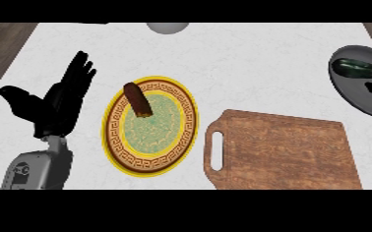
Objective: Pick the eggplant from the cutting board and place it in the pan
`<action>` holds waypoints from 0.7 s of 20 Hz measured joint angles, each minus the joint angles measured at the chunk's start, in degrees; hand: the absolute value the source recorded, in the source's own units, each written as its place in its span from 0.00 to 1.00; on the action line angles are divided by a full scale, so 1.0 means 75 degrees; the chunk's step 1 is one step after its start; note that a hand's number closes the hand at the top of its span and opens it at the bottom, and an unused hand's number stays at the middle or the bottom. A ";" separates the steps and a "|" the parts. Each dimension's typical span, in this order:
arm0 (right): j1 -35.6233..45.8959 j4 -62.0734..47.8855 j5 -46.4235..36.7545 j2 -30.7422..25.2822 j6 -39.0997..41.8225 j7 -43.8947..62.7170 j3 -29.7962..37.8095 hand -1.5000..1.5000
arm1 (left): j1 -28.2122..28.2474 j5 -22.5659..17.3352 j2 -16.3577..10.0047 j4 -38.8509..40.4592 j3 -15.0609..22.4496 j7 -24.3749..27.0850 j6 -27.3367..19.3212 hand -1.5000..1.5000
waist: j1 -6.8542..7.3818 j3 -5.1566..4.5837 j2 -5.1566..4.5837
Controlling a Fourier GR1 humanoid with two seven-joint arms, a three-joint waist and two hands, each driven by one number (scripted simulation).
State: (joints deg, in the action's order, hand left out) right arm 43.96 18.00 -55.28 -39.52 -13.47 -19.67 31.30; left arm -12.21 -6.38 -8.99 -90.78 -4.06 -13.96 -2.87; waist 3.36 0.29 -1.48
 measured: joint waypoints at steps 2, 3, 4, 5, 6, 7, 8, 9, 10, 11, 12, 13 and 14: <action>0.0009 -0.0334 0.0068 -0.0096 0.0166 -0.0039 0.0092 0.00 | -0.0033 -0.0015 -0.0018 -0.0004 -0.0012 -0.0037 0.0016 0.50 | 0.0009 0.0004 -0.0006; 0.0007 -0.0465 0.0077 -0.0034 0.0161 -0.0069 0.0100 0.00 | -0.0010 0.0007 0.0007 0.0007 0.0006 0.0007 0.0008 0.50 | 0.0000 0.0003 0.0001; 0.0006 -0.0583 0.0112 -0.0068 0.0244 -0.0145 0.0132 0.00 | 0.0026 0.0010 -0.0005 0.0008 -0.0008 0.0045 0.0021 0.50 | -0.0005 0.0005 0.0004; 0.0068 -0.0673 0.0147 -0.0063 0.0291 -0.0168 0.0164 0.00 | -0.0027 0.0029 0.0000 0.0053 0.0005 0.0023 0.0014 0.50 | -0.0007 0.0006 0.0001; 0.0059 -0.0729 0.0222 -0.0095 0.0308 -0.0308 0.0236 0.00 | -0.0065 0.0017 -0.0031 0.0116 -0.0046 0.0046 0.0023 0.50 | -0.0010 0.0008 -0.0006; 0.0028 -0.0780 0.0331 -0.0123 0.0325 -0.0465 0.0341 0.00 | -0.0048 0.0019 -0.0027 0.0060 -0.0029 0.0022 0.0024 0.50 | -0.0003 0.0012 -0.0006; 0.0047 -0.0795 0.0487 -0.0175 0.0383 -0.0636 0.0486 0.00 | -0.0051 0.0029 0.0000 0.0056 -0.0010 0.0013 0.0005 0.50 | -0.0014 0.0017 -0.0005; 0.0031 -0.0817 0.0648 -0.0209 0.0435 -0.0821 0.0634 0.00 | -0.0017 0.0034 0.0003 0.0044 -0.0010 0.0010 0.0000 0.50 | -0.0028 0.0016 0.0002; 0.0019 -0.0838 0.0842 -0.0268 0.0554 -0.1007 0.0808 0.00 | 0.0007 0.0039 -0.0003 -0.0006 -0.0017 -0.0023 -0.0020 0.50 | -0.0052 0.0016 0.0017; -0.0001 -0.0860 0.1038 -0.0334 0.0656 -0.1180 0.0990 0.00 | 0.0051 0.0036 0.0001 0.0010 -0.0019 0.0010 -0.0005 0.50 | -0.0069 0.0017 0.0019; -0.0028 -0.0890 0.1244 -0.0390 0.0761 -0.1324 0.1185 0.00 | 0.0147 0.0013 -0.0022 0.0008 -0.0044 0.0066 0.0041 0.50 | -0.0079 0.0017 0.0025; -0.0023 -0.0923 0.1445 -0.0428 0.0873 -0.1435 0.1371 0.00 | 0.0131 0.0018 -0.0015 0.0034 -0.0058 0.0103 0.0030 0.50 | -0.0094 0.0018 0.0023; -0.0018 -0.0959 0.1644 -0.0569 0.1099 -0.1522 0.1557 0.00 | 0.0106 0.0032 -0.0036 0.0046 -0.0076 0.0089 0.0017 0.50 | -0.0121 0.0019 0.0027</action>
State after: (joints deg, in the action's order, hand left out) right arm 43.83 10.81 -42.95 -43.79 -5.23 -31.09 42.98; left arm -11.41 -6.14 -9.26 -90.43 -4.63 -13.30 -2.74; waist 2.45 0.43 -1.28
